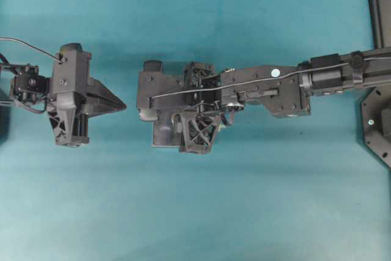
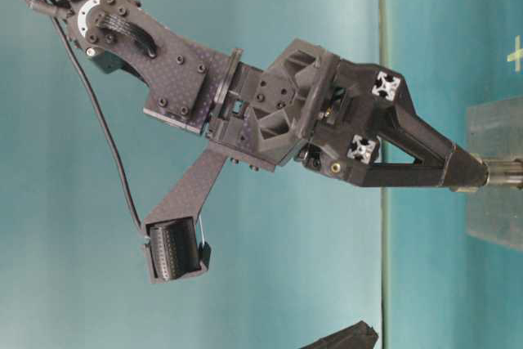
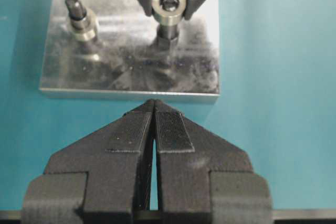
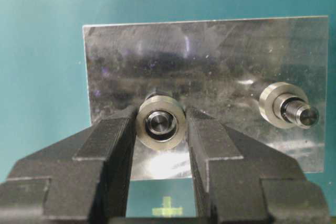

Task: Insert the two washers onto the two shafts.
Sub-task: 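Lower the held washer onto the lower shaft with the right gripper, then open the right gripper and withdraw it to the right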

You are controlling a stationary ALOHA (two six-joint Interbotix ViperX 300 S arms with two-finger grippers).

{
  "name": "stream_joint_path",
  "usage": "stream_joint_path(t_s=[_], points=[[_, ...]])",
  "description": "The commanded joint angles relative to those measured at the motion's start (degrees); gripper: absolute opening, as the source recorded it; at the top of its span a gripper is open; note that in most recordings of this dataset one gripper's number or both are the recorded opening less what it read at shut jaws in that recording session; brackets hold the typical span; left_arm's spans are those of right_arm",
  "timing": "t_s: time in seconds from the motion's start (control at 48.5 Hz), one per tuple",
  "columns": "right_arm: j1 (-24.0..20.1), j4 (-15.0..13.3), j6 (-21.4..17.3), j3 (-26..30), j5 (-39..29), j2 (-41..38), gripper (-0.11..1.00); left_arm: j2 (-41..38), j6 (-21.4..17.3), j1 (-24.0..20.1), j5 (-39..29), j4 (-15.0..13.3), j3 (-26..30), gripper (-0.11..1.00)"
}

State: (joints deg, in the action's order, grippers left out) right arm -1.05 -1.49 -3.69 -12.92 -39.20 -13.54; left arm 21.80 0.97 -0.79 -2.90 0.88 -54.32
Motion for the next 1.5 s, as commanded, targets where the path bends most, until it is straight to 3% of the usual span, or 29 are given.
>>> stream_joint_path(t_s=[0.0, 0.185, 0.309, 0.35, 0.556, 0.824, 1.154, 1.484], points=[[-0.09, 0.0, 0.79, 1.32, -0.7, 0.88, 0.31, 0.26, 0.0, 0.09, 0.35, 0.09, 1.14, 0.0], [-0.09, 0.79, 1.05, 1.32, -0.7, 0.44, 0.33, 0.26, 0.0, 0.09, 0.35, 0.18, 1.14, 0.0], [-0.53, 2.72, 2.72, 1.58, -0.09, -0.18, 0.66, 0.26, 0.0, 0.0, 0.44, 0.09, 1.14, 0.0], [-0.62, 3.6, 3.69, 1.85, -0.09, -0.35, 0.71, 0.26, 0.0, 0.09, 0.44, 0.18, 1.14, 0.0], [-0.53, 6.15, 6.24, 2.55, -0.26, -1.05, 0.6, 0.26, 0.0, 0.09, 0.44, 0.18, 1.05, 0.0], [3.52, 6.06, 6.5, 2.55, -2.2, -1.58, 0.58, 0.26, 0.0, 0.09, 0.44, 0.09, 0.62, 0.0], [-1.49, 7.03, 6.59, 3.08, -2.2, -1.23, 0.58, 0.26, 0.0, 0.09, 0.44, 0.18, 0.44, 0.0], [1.93, 7.12, 6.5, 3.43, -2.02, -1.05, 0.58, 0.18, 0.09, 0.09, 0.35, 0.09, 0.53, 0.0]])
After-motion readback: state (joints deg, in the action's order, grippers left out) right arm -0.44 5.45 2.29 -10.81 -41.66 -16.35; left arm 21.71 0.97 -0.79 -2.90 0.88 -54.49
